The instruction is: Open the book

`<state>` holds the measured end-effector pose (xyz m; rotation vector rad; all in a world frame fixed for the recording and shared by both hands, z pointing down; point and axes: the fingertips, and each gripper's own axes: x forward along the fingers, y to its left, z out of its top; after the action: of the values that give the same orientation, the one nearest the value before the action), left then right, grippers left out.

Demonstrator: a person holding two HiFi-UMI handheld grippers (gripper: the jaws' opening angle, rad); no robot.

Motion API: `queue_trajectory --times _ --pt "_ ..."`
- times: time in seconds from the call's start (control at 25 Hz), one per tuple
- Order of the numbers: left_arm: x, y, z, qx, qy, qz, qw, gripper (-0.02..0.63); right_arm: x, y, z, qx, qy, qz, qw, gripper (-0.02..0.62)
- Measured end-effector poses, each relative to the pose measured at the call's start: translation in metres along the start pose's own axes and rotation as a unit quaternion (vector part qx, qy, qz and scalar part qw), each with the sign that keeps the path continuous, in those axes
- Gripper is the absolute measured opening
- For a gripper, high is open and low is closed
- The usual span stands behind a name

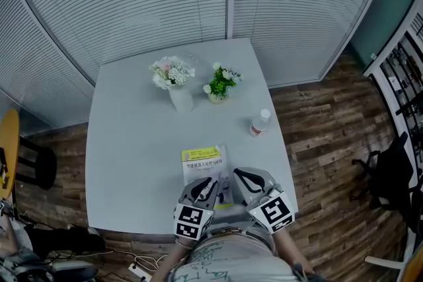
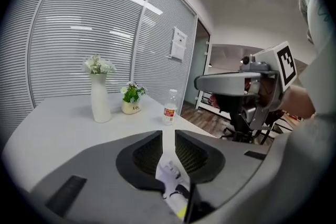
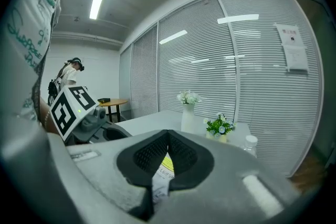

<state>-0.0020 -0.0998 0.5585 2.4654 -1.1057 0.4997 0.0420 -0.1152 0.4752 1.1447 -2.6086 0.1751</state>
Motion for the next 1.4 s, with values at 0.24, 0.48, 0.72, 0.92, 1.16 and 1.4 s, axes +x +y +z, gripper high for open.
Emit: queue_trajectory --times 0.24,0.48,0.72,0.92,1.16,1.4 --pt "0.014 0.002 -0.023 -0.013 0.027 0.009 0.9995 0.072 -0.007 -0.008 -0.009 -0.003 0.008 0.000 1.000 0.002" --pt "0.031 0.004 -0.051 -0.016 0.066 0.017 0.9976 0.072 -0.009 -0.014 -0.021 -0.013 0.015 0.005 1.000 0.002" --pt "0.053 0.005 -0.080 0.005 0.111 0.011 0.9938 0.072 -0.009 -0.019 -0.023 -0.011 0.016 0.004 1.000 0.002" --pt "0.066 0.001 -0.099 0.025 0.147 0.000 0.9888 0.072 -0.009 -0.020 -0.025 -0.006 0.017 0.001 1.000 0.002" --pt "0.076 0.002 -0.114 0.054 0.181 0.000 0.9820 0.081 -0.008 -0.023 -0.029 -0.002 0.019 -0.003 1.000 0.002" --pt "0.085 -0.003 -0.120 0.068 0.198 -0.006 0.9779 0.108 -0.007 -0.025 -0.031 0.002 0.023 -0.003 1.000 0.002"
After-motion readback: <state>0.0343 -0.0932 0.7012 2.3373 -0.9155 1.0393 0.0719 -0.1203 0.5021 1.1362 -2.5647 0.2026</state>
